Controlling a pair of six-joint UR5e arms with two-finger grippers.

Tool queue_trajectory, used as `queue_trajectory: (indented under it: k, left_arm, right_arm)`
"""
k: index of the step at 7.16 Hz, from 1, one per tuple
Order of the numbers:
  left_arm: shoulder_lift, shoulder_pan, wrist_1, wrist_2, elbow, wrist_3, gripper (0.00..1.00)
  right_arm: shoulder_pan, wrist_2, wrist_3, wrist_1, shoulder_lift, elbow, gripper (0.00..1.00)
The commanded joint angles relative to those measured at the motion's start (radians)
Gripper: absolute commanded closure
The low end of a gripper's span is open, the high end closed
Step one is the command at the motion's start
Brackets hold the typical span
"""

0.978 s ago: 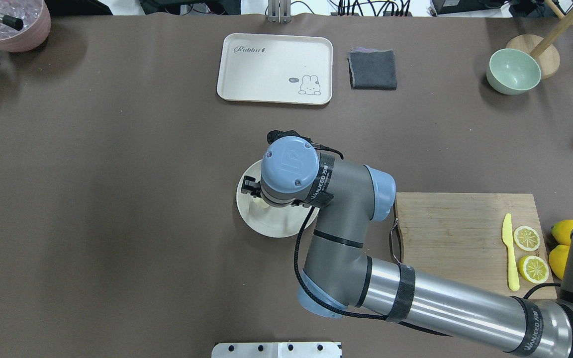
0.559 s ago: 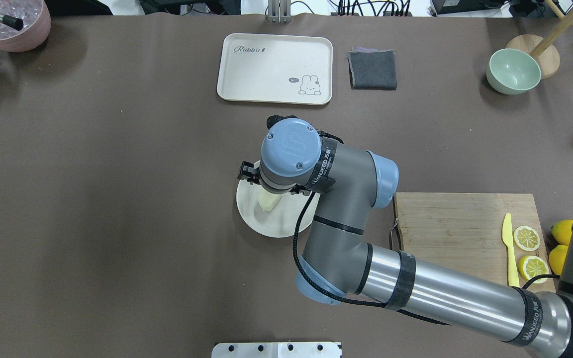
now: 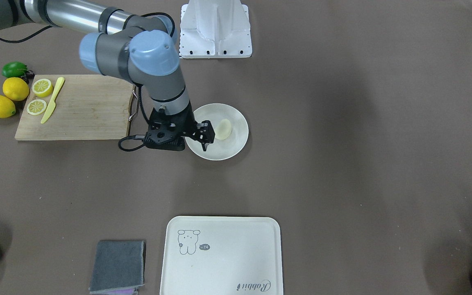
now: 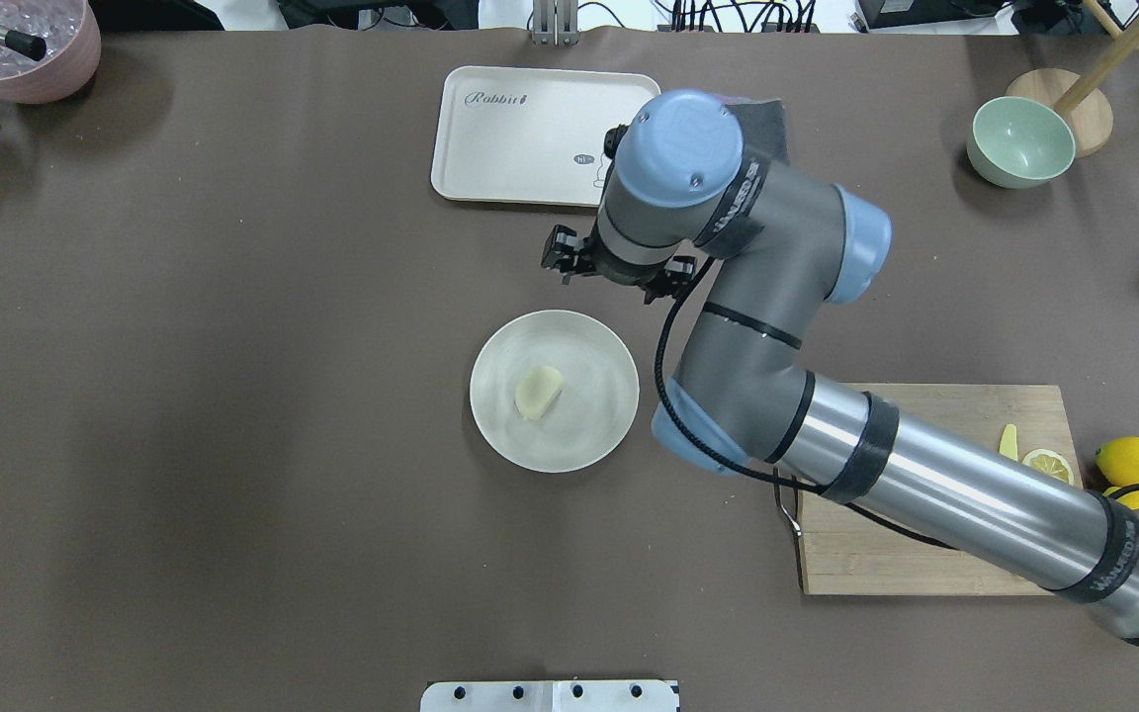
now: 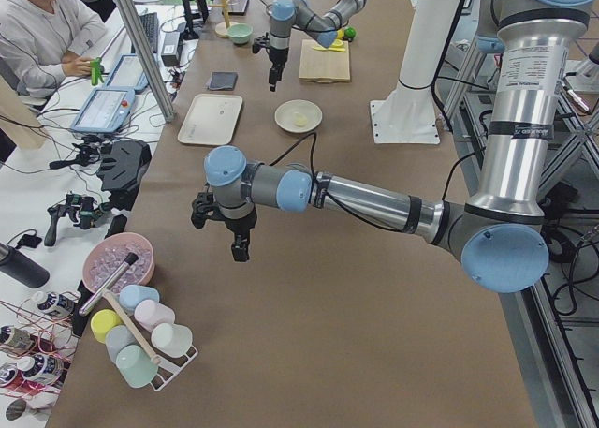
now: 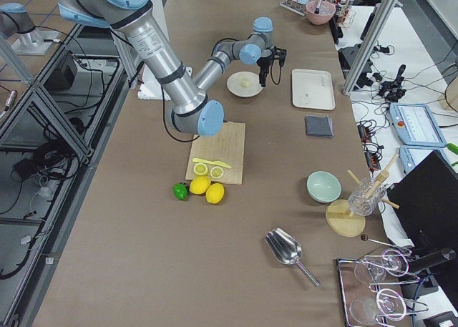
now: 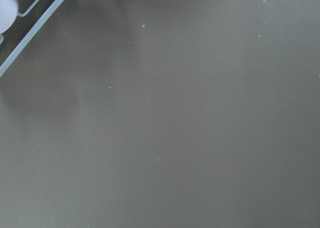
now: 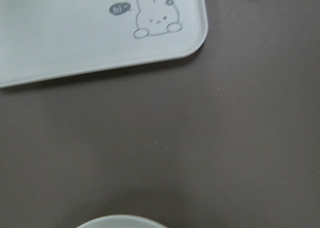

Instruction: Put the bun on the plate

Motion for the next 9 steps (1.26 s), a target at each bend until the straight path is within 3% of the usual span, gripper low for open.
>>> queue_trajectory:
  k: [1, 3, 5, 7, 9]
  left_arm:
    - [0.005, -0.128, 0.164, -0.002, 0.015, 0.267, 0.02]
    - [0.044, -0.202, 0.176, -0.003, 0.016, 0.268, 0.02]
    - [0.049, -0.202, 0.174, -0.003, 0.015, 0.265, 0.02]
    - [0.048, -0.195, 0.174, -0.007, 0.048, 0.26, 0.02]
    - [0.057, -0.193, 0.171, -0.007, 0.05, 0.258, 0.02]
  right_arm:
    - [0.176, 0.118, -0.279, -0.031, -0.131, 0.063, 0.0]
    - [0.345, 0.201, -0.514, -0.034, -0.276, 0.117, 0.0]
    - [0.508, 0.298, -0.8, -0.13, -0.471, 0.258, 0.0]
    - [0.617, 0.301, -0.998, -0.177, -0.693, 0.359, 0.0]
    - [0.676, 0.312, -1.07, -0.166, -0.85, 0.363, 0.0]
